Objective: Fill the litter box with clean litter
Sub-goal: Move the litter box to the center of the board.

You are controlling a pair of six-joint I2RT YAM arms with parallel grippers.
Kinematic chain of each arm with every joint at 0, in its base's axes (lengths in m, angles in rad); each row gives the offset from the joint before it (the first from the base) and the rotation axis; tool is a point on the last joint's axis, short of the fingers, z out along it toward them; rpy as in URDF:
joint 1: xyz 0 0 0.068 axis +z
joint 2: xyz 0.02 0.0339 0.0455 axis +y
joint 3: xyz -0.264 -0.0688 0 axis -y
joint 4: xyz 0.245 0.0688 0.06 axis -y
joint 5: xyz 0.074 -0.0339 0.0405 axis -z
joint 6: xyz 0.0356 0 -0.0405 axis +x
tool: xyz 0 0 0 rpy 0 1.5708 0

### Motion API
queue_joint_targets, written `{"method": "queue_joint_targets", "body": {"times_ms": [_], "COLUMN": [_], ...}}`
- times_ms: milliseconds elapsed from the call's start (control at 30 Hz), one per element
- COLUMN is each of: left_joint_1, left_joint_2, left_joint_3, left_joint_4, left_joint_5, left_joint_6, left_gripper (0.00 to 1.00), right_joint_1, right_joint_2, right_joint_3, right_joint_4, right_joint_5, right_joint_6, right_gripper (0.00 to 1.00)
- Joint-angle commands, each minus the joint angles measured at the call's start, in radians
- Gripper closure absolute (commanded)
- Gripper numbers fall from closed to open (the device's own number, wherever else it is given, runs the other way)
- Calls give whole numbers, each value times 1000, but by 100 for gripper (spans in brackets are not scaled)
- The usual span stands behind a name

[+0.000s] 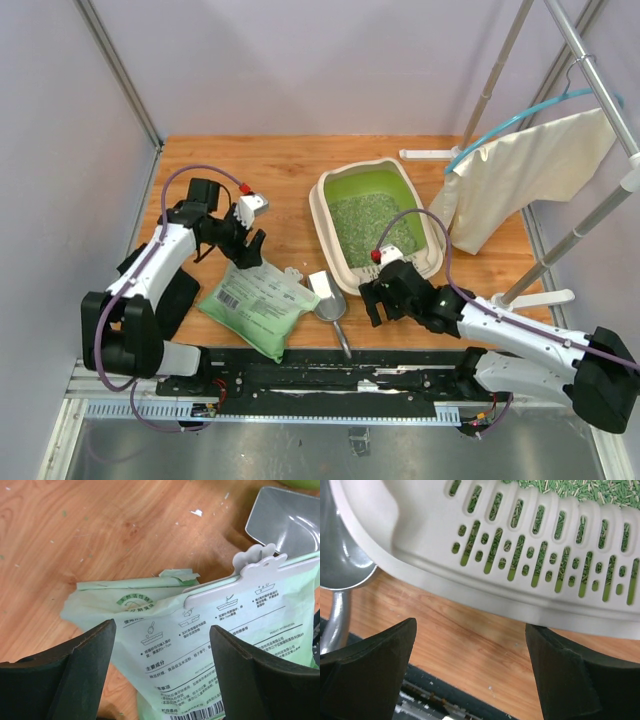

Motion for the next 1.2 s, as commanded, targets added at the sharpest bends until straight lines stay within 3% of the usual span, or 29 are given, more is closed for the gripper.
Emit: {"method": "queue_joint_targets", "body": {"times_ms": [0,367,567,667,767,933,1167], "left_joint_1": [6,8,10,15,26,44,49], "left_joint_2": [-103,-205,-280,-328,-371,-413,-490], "left_joint_3": [-53,-89,-112,-138,-159,-185,-262], "left_joint_4": [127,224,317,411,467,389,254], "left_joint_5": [-26,-114,-208,-299,-413,-503,-556], "left_joint_6": [-67,-146,-260,-397,-627,-989,-1189], "left_gripper": [18,15,12,5,0,0,0], "right_joint_1": [4,-7,-70,-77,-77,-76,-74], "right_joint_2": [18,45,121,151,139,62,-133], "right_joint_3": [-77,-184,-140,-106,-80,-80,-102], "right_joint_4": [224,506,566,543,477,350,255], "right_joint_5": [101,172,87,80,48,-86,-295], "right_joint_6": [-91,-192,-246,-269,-254,-181,-59], "right_gripper": [9,2,1,1,1,2,2]}}
